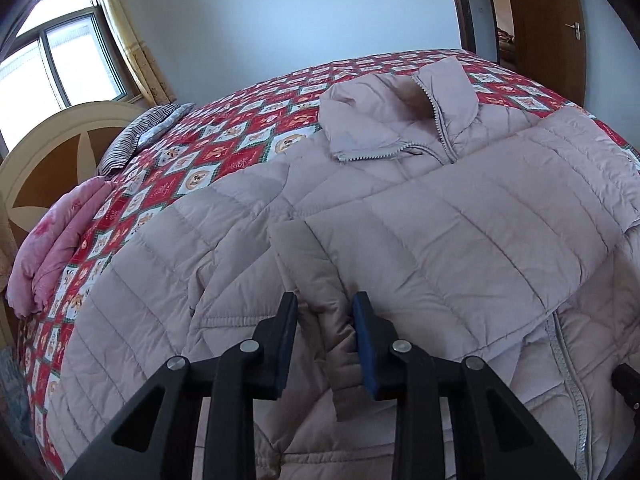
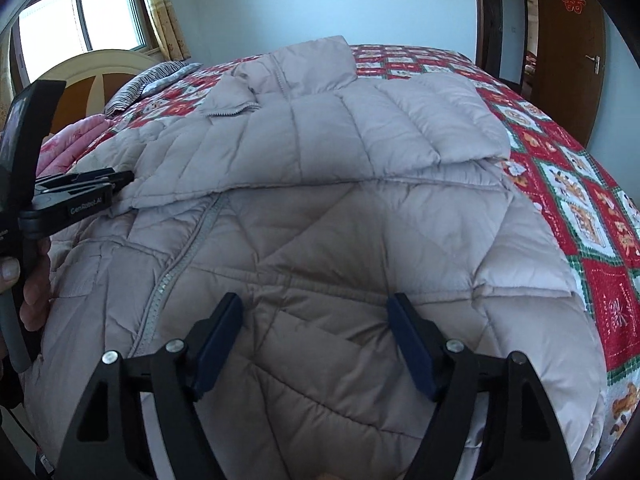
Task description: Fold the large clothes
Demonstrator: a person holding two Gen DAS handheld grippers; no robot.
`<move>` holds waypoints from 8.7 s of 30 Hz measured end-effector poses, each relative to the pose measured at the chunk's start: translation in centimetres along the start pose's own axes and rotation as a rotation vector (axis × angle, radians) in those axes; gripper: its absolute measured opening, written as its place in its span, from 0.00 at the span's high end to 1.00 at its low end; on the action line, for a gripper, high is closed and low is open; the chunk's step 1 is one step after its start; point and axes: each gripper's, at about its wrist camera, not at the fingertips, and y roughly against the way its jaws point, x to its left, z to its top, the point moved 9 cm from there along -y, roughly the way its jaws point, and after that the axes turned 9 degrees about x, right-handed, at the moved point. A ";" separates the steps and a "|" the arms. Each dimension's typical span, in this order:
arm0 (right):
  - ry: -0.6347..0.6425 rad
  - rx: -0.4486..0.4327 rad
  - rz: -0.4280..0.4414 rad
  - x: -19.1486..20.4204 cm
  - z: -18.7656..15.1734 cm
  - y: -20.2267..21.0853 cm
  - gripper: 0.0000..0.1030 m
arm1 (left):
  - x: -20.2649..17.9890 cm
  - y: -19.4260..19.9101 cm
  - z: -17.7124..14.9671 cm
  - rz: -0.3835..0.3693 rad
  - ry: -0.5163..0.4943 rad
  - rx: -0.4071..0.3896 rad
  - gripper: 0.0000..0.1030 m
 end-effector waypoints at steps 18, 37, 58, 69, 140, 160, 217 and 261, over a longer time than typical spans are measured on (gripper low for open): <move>-0.212 -0.210 -0.139 -12.0 12.6 2.2 0.44 | -2.7 2.5 6.5 0.112 -0.028 -0.199 0.12; -0.174 -0.071 -0.176 -12.2 10.4 -3.3 0.44 | -1.8 -6.3 4.7 0.091 0.041 -0.035 0.01; -0.173 -0.027 -0.286 -12.6 13.4 -4.1 0.37 | -1.7 -7.1 4.4 0.046 0.074 -0.011 0.01; 0.002 -0.058 -0.119 -0.6 11.1 -3.1 0.29 | -1.6 -7.1 4.4 0.044 0.077 -0.011 0.01; 0.058 -0.116 -0.186 -1.1 7.8 0.4 0.21 | 28.9 13.6 -4.7 0.180 0.270 -0.231 0.90; -0.055 -0.065 -0.112 -4.6 2.0 -0.2 0.21 | -5.2 11.8 6.4 -0.252 -0.093 -0.270 0.91; -0.082 -0.078 0.053 2.3 10.0 -1.5 0.45 | 6.4 -6.3 6.1 0.102 0.093 -0.023 0.11; -0.018 0.028 -0.076 2.2 8.3 -4.1 0.44 | 6.7 -10.0 4.1 -0.008 0.211 0.033 0.01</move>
